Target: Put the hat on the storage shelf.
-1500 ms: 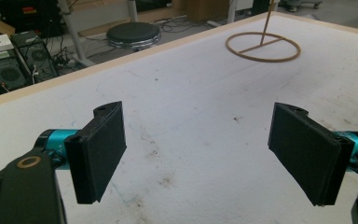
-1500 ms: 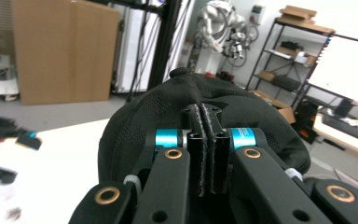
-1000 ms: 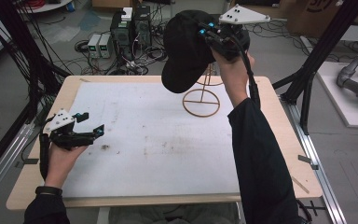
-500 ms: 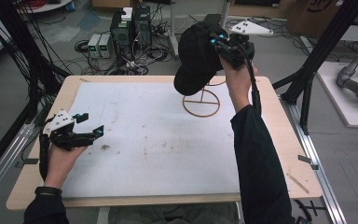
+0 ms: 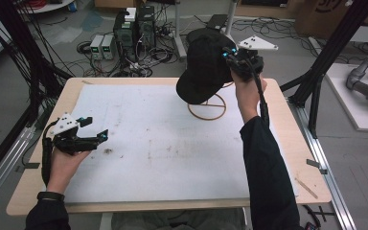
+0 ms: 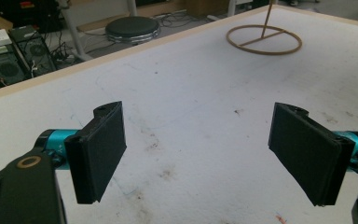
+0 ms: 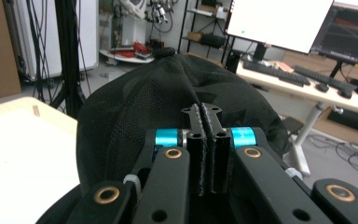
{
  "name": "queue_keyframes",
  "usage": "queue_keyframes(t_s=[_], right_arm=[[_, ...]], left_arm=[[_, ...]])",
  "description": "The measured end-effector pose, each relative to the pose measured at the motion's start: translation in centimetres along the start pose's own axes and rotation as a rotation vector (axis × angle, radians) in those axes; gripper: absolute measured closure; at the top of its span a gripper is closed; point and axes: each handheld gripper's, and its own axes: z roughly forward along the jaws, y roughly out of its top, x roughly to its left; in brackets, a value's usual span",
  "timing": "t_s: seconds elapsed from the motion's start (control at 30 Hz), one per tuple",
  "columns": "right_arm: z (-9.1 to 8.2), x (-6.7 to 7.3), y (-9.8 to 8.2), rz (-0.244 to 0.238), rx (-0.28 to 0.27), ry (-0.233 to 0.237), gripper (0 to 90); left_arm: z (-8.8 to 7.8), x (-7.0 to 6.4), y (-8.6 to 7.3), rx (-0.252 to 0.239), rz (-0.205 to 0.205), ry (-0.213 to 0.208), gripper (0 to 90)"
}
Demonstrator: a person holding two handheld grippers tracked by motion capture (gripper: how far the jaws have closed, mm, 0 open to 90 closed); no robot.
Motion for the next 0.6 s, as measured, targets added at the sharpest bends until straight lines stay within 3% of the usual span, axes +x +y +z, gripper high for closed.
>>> queue_keyframes(t_s=[0.3,0.6], right_arm=[[0.1,0.3,-2.2,0.0,0.047,-0.02,87.8],[-1.1,0.0,-2.8,-0.001,0.035,-0.042,72.8]], left_arm=[[0.2,0.0,-0.1,0.008,-0.002,-0.002,18.6],[0.4,-0.3,-0.1,0.015,0.007,-0.006,18.6]])
